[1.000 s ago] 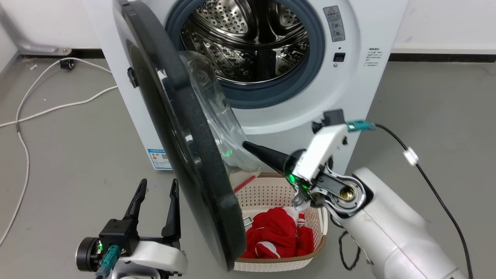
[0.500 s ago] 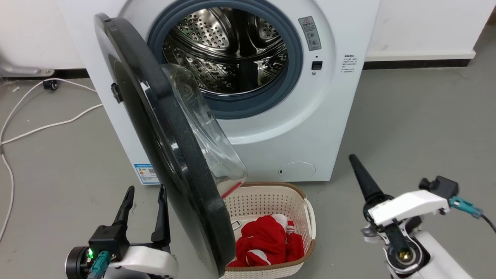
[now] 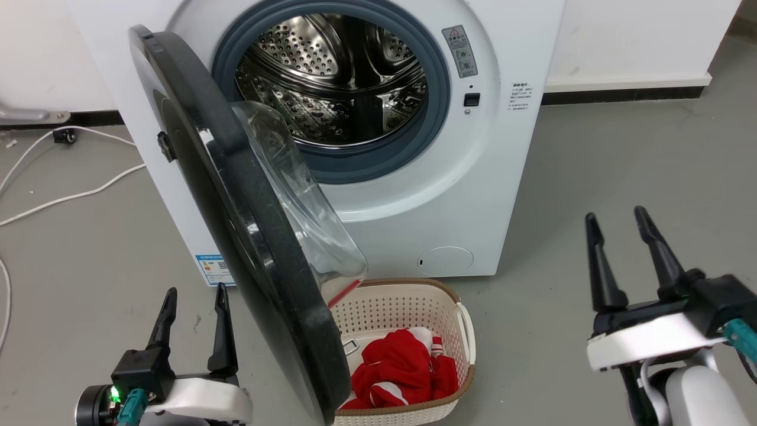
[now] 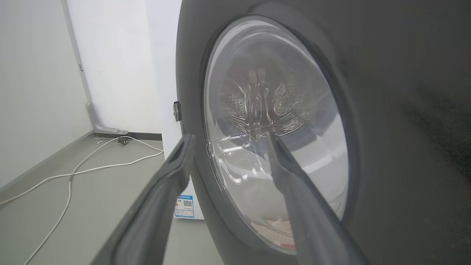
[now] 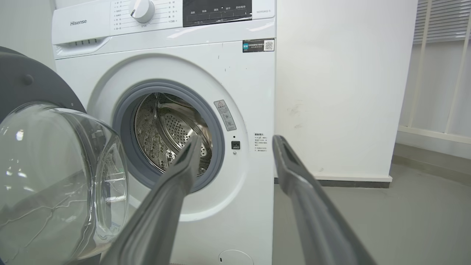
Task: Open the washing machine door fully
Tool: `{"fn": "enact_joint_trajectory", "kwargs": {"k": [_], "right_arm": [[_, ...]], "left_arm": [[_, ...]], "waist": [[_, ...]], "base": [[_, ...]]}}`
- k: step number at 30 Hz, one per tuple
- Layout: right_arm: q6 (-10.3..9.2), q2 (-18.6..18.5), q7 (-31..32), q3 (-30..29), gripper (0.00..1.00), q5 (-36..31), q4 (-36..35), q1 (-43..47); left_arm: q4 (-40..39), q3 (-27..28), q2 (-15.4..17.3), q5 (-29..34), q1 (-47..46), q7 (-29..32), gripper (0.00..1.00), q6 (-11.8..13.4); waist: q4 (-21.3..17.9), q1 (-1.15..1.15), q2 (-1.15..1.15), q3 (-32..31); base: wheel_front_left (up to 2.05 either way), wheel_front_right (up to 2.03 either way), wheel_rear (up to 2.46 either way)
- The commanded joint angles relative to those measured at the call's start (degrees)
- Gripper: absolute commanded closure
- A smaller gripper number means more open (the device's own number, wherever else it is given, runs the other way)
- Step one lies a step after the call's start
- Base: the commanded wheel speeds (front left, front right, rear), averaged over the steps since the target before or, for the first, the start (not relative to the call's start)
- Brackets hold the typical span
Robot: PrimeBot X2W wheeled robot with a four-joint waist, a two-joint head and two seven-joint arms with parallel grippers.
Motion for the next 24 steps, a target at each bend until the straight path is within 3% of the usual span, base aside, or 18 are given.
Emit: {"fn": "enact_joint_trajectory", "kwargs": {"k": [1, 7, 24], "right_arm": [[-0.03, 0.8, -0.1, -0.1, 0.0, -1.7, -1.4, 1.5], [-0.03, 3.0, 0.0, 1.3, 0.0, -8.6, -3.7, 5.4], [-0.03, 3.7, 0.0, 0.2, 0.0, -6.4, 1.6, 5.7]], "left_arm": [[-0.1, 0.0, 0.0, 0.4, 0.1, -0.2, 0.0, 0.0], [0.1, -0.7, 0.0, 0.8, 0.0, -0.2, 0.0, -0.6], [-0.1, -1.1, 0.0, 1.1, -0.5, -0.2, 0.0, -1.5]], "waist": [[0.1, 0.0, 0.0, 0.0], [1.1, 0.0, 0.0, 0.1], [1.9, 0.0, 0.0, 1.1]], "base": [[0.0, 0.0, 0.0], [0.0, 0.0, 0.0], [0.0, 0.0, 0.0]]}}
